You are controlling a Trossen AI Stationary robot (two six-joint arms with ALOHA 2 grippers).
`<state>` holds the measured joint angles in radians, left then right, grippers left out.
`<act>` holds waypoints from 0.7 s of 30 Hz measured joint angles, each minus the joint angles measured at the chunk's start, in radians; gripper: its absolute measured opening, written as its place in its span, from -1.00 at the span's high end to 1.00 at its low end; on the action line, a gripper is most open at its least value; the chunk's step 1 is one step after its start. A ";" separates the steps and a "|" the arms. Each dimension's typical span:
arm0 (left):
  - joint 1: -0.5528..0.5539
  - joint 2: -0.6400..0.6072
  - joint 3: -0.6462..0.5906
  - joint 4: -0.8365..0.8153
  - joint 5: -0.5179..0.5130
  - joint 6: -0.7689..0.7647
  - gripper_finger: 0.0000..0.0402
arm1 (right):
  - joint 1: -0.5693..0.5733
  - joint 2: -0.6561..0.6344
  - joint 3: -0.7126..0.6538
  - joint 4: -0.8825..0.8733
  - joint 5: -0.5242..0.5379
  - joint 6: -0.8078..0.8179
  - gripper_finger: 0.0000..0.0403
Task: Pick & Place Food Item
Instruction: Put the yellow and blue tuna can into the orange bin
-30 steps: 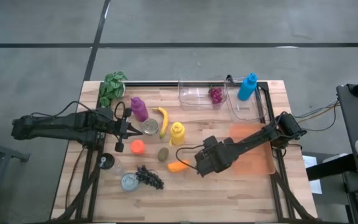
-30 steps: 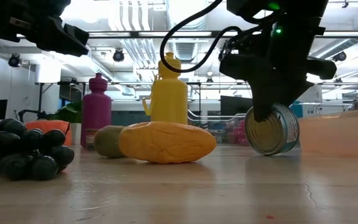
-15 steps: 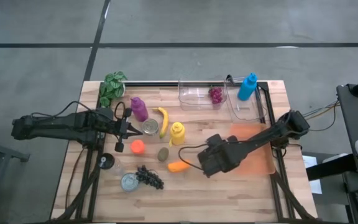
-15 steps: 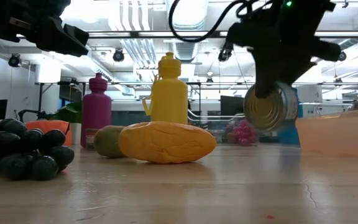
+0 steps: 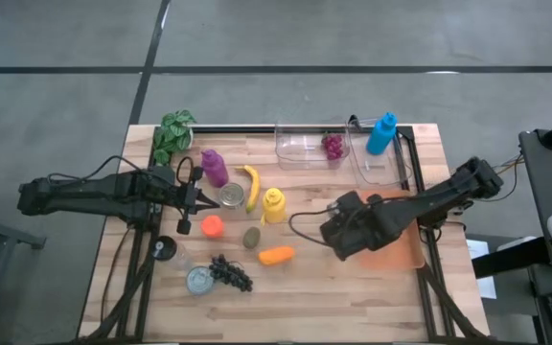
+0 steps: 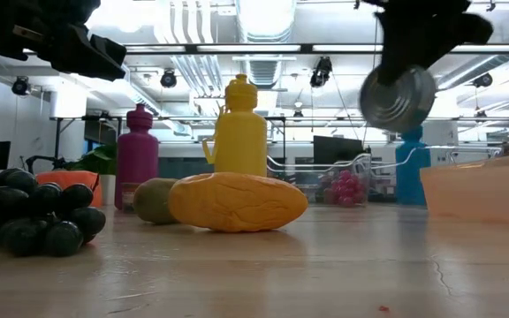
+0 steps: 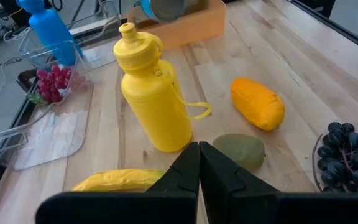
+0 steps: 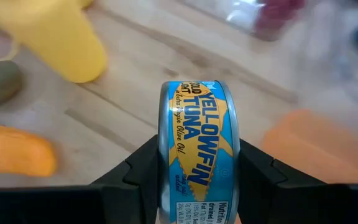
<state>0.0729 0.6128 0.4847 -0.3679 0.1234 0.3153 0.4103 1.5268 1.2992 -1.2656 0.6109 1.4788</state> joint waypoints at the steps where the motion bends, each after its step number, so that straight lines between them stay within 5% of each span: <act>1: 0.000 0.000 0.000 0.000 0.000 0.000 0.95 | 0.000 -0.015 0.000 -0.031 0.000 0.014 0.30; 12: 0.000 0.000 0.000 0.000 0.000 0.000 0.95 | 0.000 -0.183 -0.013 -0.244 -0.008 0.100 0.29; 21: 0.000 0.000 0.000 -0.001 0.000 0.000 0.95 | 0.005 -0.341 -0.202 -0.272 -0.083 0.244 0.29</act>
<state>0.0729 0.6128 0.4847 -0.3687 0.1234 0.3157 0.4149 1.1855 1.0973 -1.5372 0.5282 1.7226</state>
